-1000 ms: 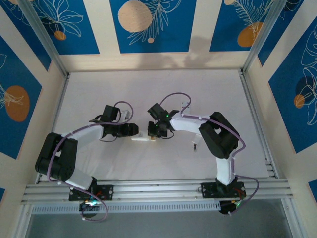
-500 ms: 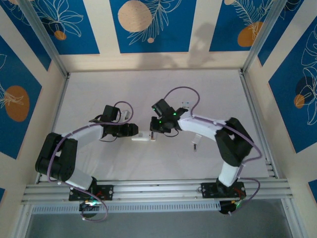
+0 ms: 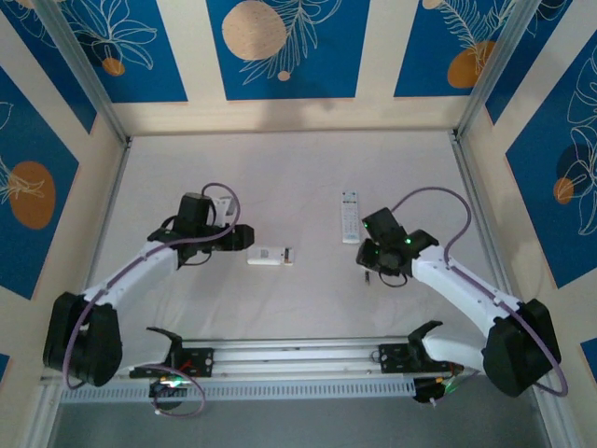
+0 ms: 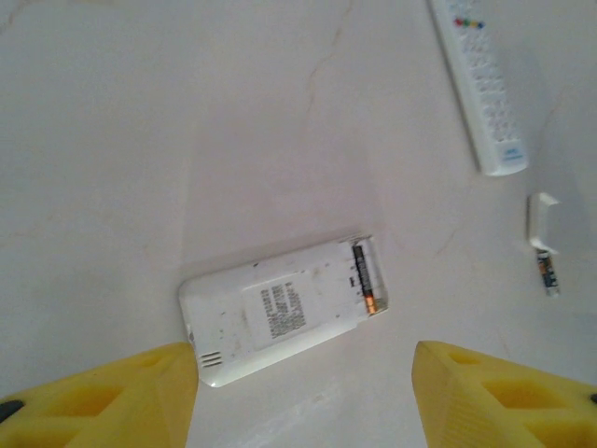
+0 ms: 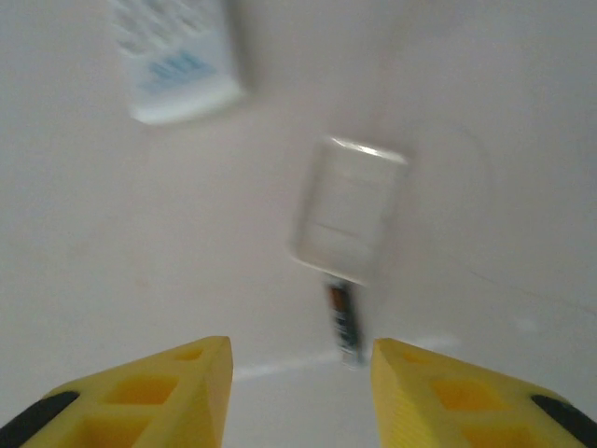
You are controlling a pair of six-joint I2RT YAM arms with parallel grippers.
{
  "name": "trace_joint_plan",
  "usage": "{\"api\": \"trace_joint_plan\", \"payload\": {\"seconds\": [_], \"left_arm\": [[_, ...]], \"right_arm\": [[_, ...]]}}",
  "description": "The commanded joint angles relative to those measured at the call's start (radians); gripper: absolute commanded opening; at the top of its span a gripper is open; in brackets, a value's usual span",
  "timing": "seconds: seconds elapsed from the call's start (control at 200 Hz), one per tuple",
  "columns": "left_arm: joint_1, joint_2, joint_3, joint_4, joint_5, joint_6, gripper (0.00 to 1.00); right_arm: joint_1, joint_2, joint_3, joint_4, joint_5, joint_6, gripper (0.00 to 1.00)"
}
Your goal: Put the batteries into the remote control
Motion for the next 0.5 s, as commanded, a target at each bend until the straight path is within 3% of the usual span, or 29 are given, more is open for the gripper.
{"api": "trace_joint_plan", "payload": {"seconds": [0.0, 0.27, 0.495], "left_arm": [[0.001, -0.052, 0.025, -0.023, 0.008, -0.002, 0.62], [0.001, -0.061, 0.016, -0.031, 0.012, 0.003, 0.63], [0.001, -0.057, -0.002, -0.026, 0.018, 0.001, 0.64]], "right_arm": [[-0.058, -0.009, -0.048, -0.058, -0.069, -0.032, 0.45], [-0.102, 0.151, -0.062, 0.097, -0.217, -0.063, 0.41], [-0.094, 0.256, -0.048, 0.152, -0.202, -0.055, 0.36]]}}
